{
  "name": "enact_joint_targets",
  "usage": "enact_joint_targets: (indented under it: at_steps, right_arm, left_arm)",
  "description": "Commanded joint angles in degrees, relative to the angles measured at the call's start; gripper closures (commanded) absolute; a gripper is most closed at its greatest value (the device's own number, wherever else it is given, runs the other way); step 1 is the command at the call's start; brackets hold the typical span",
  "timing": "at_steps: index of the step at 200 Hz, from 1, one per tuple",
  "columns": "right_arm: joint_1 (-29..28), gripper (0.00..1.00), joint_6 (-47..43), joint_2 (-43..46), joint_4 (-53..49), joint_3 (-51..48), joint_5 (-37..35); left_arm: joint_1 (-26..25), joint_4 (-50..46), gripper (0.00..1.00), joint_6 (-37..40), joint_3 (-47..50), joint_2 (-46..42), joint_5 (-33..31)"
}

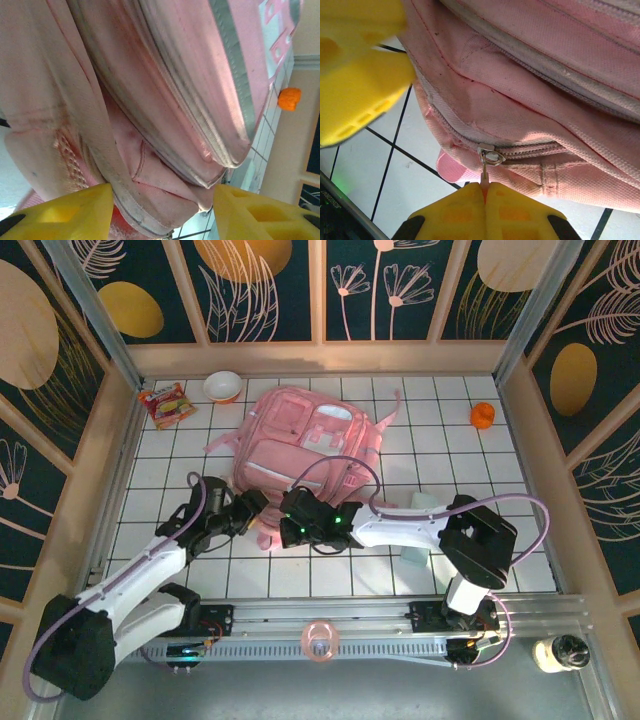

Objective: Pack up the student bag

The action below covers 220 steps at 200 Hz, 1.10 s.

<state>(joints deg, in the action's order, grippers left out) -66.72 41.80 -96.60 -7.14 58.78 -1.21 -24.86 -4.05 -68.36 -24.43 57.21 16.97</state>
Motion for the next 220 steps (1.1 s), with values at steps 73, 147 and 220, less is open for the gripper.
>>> enact_joint_targets:
  at_steps: [73,147,220]
  right_arm:
    - [0.1,1.0,-2.1,-0.1,0.2,1.8,1.2]
    - [6.6,1.0,-2.6,10.4,-7.7,-9.8,-2.0]
    - [24.4,1.0,-10.3,21.5,-9.7,-19.0,0.0]
  left_arm:
    - [-4.2,9.0,0.61,-5.0,1.2,6.5,-1.8]
    - [-2.2,-1.0,1.0,1.6,-4.4,5.6,-11.2]
    - [0.6,-4.3,1.0,1.8,-6.5,-0.2,-11.3]
